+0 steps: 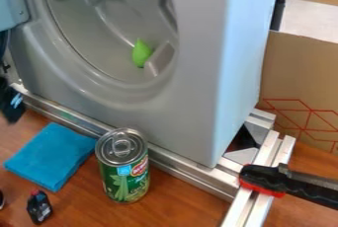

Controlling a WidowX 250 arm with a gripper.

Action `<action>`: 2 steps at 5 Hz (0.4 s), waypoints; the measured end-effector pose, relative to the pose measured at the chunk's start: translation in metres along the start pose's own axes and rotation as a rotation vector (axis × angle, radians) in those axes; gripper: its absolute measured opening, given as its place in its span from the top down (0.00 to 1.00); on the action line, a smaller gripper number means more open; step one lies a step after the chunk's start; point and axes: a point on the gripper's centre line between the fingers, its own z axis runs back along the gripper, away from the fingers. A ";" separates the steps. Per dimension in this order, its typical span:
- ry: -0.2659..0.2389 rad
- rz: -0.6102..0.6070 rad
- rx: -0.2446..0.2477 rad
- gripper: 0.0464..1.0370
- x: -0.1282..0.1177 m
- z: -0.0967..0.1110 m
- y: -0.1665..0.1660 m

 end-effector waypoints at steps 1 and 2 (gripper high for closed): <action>0.127 -0.114 -0.016 0.03 0.015 -0.001 -0.013; 0.213 -0.112 -0.041 0.04 0.022 0.000 -0.021</action>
